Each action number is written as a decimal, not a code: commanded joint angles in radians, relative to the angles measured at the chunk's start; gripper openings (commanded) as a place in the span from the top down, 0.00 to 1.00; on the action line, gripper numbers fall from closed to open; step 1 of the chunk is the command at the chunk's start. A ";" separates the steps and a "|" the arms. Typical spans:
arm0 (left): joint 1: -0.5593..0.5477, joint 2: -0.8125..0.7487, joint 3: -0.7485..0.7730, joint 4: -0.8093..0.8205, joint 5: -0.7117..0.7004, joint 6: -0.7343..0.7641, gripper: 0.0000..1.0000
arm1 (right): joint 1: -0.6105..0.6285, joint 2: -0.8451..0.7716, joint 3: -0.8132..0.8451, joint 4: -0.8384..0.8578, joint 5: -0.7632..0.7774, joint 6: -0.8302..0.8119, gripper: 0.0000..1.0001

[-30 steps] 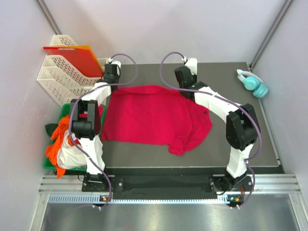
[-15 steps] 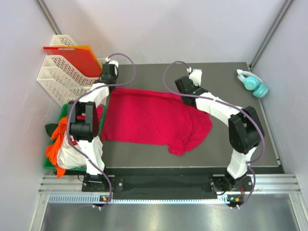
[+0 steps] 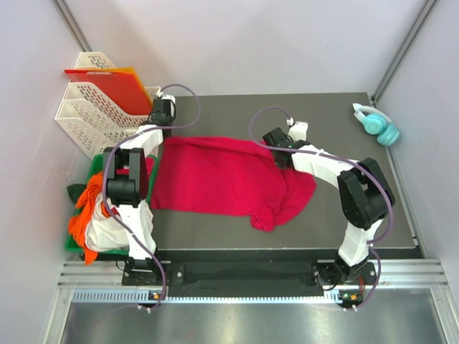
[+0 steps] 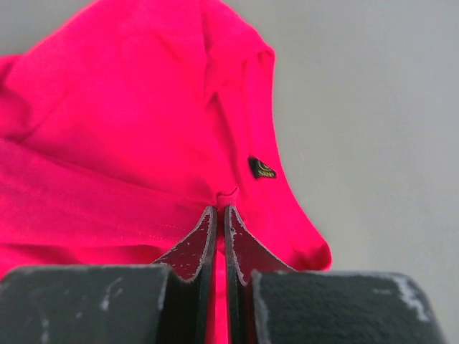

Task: Fold and stack the t-shirts
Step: Fold the tshirt

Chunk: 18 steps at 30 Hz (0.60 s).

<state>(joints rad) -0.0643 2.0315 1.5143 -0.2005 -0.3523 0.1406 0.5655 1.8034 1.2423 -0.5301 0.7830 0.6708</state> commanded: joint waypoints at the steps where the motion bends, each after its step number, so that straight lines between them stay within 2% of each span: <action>1: 0.008 0.035 0.014 0.042 -0.027 0.004 1.00 | -0.016 -0.052 -0.024 -0.025 0.009 0.058 1.00; 18: 0.009 0.101 0.078 -0.036 -0.025 0.002 1.00 | -0.032 -0.035 -0.089 -0.074 -0.045 0.134 1.00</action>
<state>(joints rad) -0.0643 2.1391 1.5482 -0.2401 -0.3573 0.1413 0.5423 1.8015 1.1694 -0.5709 0.7292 0.7769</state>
